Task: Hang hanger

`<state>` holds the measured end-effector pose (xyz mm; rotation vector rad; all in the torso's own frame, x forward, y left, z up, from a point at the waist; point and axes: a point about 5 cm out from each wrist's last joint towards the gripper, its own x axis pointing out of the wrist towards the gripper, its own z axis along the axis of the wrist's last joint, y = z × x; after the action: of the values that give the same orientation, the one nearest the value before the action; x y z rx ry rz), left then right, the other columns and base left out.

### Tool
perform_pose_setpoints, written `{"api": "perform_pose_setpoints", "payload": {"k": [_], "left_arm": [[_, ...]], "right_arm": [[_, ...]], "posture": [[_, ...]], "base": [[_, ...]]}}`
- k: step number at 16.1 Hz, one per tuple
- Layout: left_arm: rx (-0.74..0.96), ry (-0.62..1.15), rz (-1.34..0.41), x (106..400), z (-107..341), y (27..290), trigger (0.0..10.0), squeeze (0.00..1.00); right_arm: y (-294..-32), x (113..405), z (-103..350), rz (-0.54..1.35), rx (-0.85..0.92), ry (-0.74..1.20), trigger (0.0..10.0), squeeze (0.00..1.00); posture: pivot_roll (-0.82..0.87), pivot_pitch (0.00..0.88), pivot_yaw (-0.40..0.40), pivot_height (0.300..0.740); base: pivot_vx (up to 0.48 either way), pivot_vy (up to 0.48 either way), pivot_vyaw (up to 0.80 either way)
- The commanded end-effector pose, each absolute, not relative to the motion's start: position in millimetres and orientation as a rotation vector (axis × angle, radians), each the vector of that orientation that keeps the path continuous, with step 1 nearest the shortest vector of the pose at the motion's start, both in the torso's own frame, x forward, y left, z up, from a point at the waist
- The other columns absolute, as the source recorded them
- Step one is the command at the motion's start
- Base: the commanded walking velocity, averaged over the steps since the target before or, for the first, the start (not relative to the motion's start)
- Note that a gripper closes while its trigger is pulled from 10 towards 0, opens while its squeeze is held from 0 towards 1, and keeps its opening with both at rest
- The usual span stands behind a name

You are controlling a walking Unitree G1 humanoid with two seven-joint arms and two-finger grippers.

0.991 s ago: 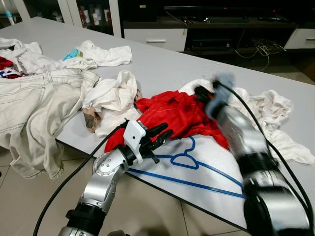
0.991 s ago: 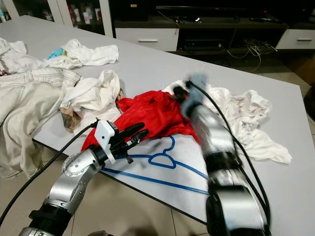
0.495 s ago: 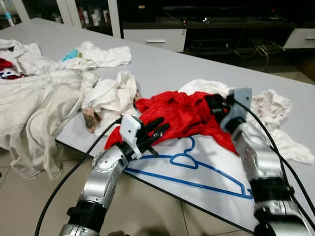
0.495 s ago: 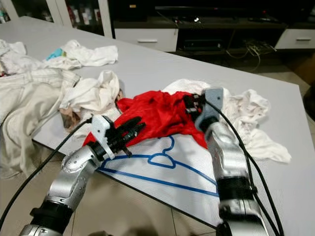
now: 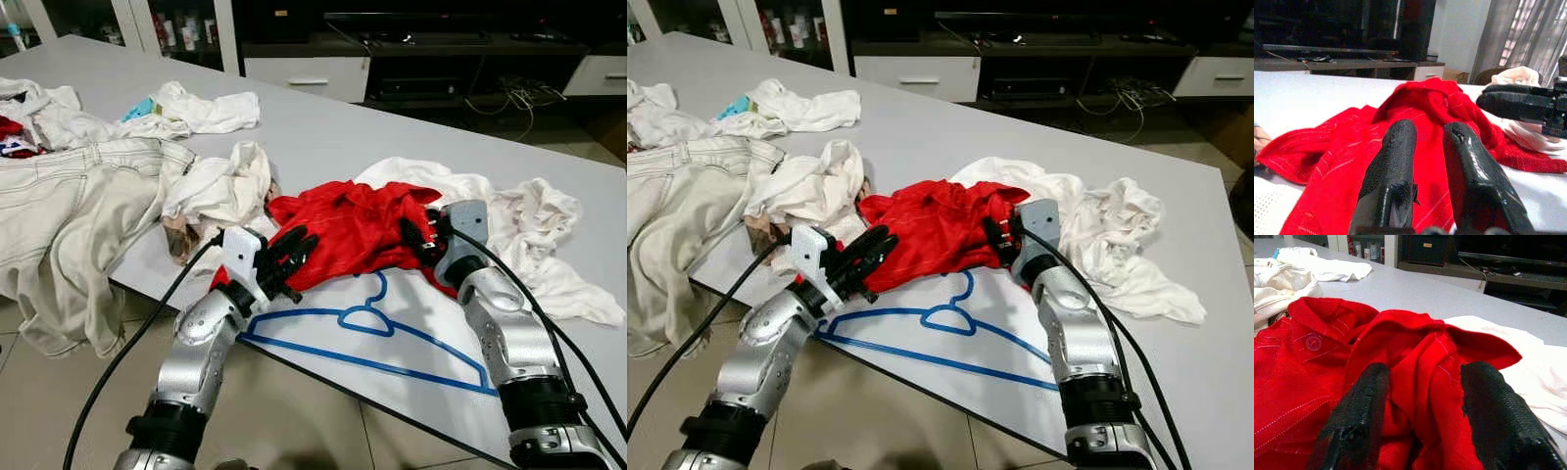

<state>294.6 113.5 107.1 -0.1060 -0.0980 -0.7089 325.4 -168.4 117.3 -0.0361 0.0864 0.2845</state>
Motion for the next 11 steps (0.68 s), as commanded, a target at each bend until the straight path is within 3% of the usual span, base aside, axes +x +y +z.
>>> {"api": "perform_pose_setpoints", "payload": {"k": [1, 3, 4, 5, 11], "left_arm": [[-0.083, -0.121, -0.726, 292.9, 112.5, 110.5, 10.0, 0.0], [-0.066, -0.129, -0.739, 291.8, 114.9, 108.8, 10.0, 0.0], [-0.057, -0.137, -0.747, 291.1, 117.7, 108.9, 10.0, 0.0], [-0.054, -0.137, -0.75, 290.7, 118.0, 109.1, 10.0, 0.0], [-0.025, -0.14, -0.78, 291.7, 122.5, 108.6, 10.0, 0.0]], "right_arm": [[-175.7, 323.2, 122.1, 0.265, -0.043, 0.055, 10.0, 0.0], [-175.8, 322.2, 120.6, 0.268, -0.04, 0.049, 10.0, 0.0], [-177.1, 322.4, 120.3, 0.25, -0.039, 0.036, 10.0, 0.44], [-177.9, 322.5, 120.1, 0.247, -0.04, 0.034, 10.0, 1.0], [-180.3, 328.0, 114.0, 0.253, -0.027, 0.046, 10.0, 1.0]], "posture": [[-0.02, 0.0, -0.021, 0.74], [-0.01, 0.0, -0.015, 0.74], [-0.01, 0.0, -0.002, 0.74], [-0.02, 0.0, 0.003, 0.74], [-0.03, 0.0, 0.011, 0.74]], "base": [[0.0, 0.0, 0.0], [0.0, 0.0, 0.0], [0.0, 0.0, 0.0], [0.0, 0.0, 0.0], [0.0, 0.0, 0.0]]}}
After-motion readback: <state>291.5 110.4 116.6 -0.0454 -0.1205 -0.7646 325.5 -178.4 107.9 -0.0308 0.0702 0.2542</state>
